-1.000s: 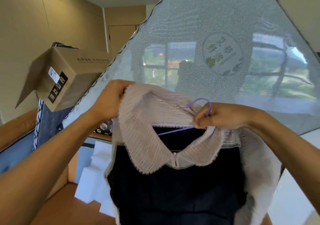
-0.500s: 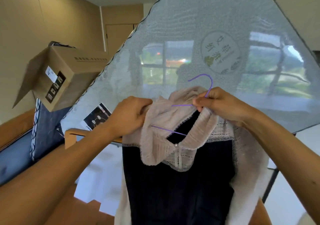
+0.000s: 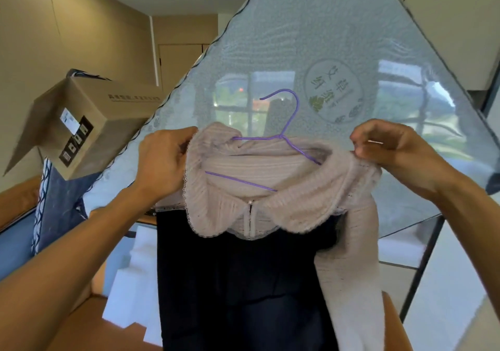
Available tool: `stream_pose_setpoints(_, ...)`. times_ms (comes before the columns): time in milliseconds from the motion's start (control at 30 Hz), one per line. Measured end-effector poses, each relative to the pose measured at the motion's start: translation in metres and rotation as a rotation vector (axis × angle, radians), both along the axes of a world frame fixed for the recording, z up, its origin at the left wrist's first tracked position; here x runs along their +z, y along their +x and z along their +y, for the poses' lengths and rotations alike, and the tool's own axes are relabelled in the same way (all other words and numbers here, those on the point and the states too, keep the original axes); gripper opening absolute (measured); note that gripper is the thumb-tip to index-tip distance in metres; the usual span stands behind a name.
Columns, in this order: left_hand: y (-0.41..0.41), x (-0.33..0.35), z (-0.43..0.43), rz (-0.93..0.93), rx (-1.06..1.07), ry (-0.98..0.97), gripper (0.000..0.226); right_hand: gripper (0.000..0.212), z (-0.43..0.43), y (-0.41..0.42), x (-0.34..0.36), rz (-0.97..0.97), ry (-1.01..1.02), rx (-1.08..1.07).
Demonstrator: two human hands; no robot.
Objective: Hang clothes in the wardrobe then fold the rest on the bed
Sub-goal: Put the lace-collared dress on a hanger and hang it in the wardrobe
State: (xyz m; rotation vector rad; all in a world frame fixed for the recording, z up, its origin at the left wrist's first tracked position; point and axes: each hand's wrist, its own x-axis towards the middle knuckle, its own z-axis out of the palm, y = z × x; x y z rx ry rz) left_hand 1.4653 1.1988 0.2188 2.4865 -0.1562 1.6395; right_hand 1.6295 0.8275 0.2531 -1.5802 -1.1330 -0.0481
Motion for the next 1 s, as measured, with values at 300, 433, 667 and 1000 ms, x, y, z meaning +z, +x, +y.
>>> stream_pose_setpoints(300,0.001,0.012,-0.002,-0.025,-0.103,-0.118,0.034,0.014,0.008,-0.018,-0.035,-0.203,-0.210,-0.093)
stream_pose_setpoints(433,-0.003,0.013,-0.007,0.026,-0.181,-0.184,0.048,0.043,0.013,-0.023,-0.025,-0.020,-0.121,-0.184)
stream_pose_setpoints(667,-0.012,0.025,-0.025,0.020,-0.068,-0.195,0.034,0.006,0.017,-0.017,-0.016,-0.599,0.054,-0.734)
stream_pose_setpoints(1000,-0.028,0.023,-0.034,0.009,0.092,-0.300,0.038,0.072,-0.007,-0.008,-0.052,-0.379,0.124,-0.637)
